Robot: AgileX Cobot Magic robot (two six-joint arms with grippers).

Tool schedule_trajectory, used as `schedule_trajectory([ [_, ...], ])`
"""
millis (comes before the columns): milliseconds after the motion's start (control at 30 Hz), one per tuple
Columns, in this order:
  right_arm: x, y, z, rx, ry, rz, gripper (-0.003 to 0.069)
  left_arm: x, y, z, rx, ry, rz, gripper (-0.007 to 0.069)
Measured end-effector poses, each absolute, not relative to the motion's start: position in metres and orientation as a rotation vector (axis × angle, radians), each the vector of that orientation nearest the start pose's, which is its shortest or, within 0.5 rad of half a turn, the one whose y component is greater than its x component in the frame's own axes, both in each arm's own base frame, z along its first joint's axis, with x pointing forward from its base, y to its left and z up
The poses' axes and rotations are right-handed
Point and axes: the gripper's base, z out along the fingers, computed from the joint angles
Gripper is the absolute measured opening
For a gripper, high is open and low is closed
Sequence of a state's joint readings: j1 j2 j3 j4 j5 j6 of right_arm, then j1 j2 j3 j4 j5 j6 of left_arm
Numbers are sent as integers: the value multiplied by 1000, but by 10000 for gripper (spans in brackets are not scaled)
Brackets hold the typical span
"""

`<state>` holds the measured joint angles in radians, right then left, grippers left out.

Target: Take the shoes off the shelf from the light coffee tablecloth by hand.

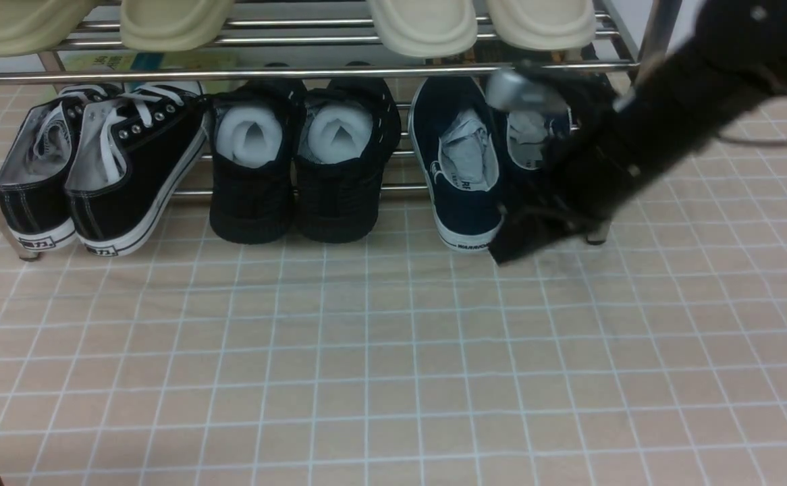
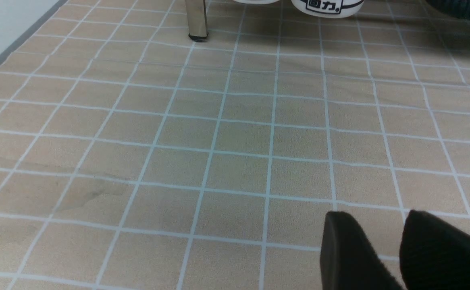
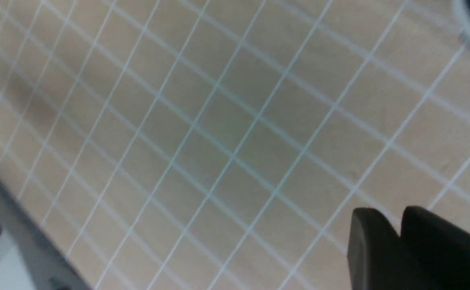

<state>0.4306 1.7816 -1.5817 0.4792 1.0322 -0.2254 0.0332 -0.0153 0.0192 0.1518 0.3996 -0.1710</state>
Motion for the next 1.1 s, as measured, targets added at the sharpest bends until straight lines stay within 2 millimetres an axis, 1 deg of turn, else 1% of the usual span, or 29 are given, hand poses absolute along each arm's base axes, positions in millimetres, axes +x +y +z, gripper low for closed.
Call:
schedule_trajectory([
  [67, 339, 199, 316, -655, 2582, 637, 170, 51, 7, 172, -101, 1880, 57, 240],
  [100, 343, 205, 324, -640, 2527, 554, 217, 51, 7, 172, -101, 1880, 57, 240],
  [133, 345, 207, 326, -631, 2510, 524, 235, 51, 7, 172, -101, 1880, 57, 240],
  [167, 346, 211, 329, -619, 2473, 497, 270, 51, 7, 172, -101, 1880, 57, 240],
  [267, 352, 218, 329, -589, 2410, 440, 350, 51, 7, 172, -101, 1880, 57, 240],
  [300, 356, 221, 326, -584, 2391, 425, 379, 51, 7, 172, -101, 1880, 57, 240],
  [400, 366, 226, 314, -573, 2361, 403, 428, 51, 7, 172, -101, 1880, 57, 240],
  [500, 378, 231, 300, -560, 2333, 397, 448, 51, 7, 172, -101, 1880, 57, 240],
  [633, 389, 237, 280, -550, 2321, 392, 454, 51, 7, 172, -101, 1880, 57, 240],
  [733, 398, 242, 263, -542, 2316, 389, 454, 51, 7, 172, -101, 1880, 57, 240],
  [833, 403, 245, 251, -538, 2316, 386, 444, 51, 7, 172, -101, 1880, 57, 240],
  [867, 404, 245, 250, -537, 2317, 385, 443, 51, 7, 172, -101, 1880, 57, 240],
  [900, 406, 246, 243, -535, 2319, 384, 416, 51, 7, 172, -101, 1880, 57, 240],
  [933, 407, 246, 243, -534, 2318, 384, 412, 51, 7, 172, -101, 1880, 57, 240],
  [967, 407, 247, 240, -532, 2318, 386, 356, 51, 7, 172, -101, 1880, 57, 240],
  [1000, 407, 247, 240, -531, 2318, 386, 337, 51, 7, 172, -101, 1880, 57, 240],
  [1033, 407, 247, 241, -523, 2321, 396, 246, 51, 7, 172, -101, 1880, 57, 240],
  [1067, 407, 247, 241, -520, 2322, 401, 180, 51, 7, 172, -101, 1880, 57, 240],
  [1100, 407, 247, 242, -520, 2322, 401, 167, 51, 7, 172, -101, 1880, 57, 240],
])
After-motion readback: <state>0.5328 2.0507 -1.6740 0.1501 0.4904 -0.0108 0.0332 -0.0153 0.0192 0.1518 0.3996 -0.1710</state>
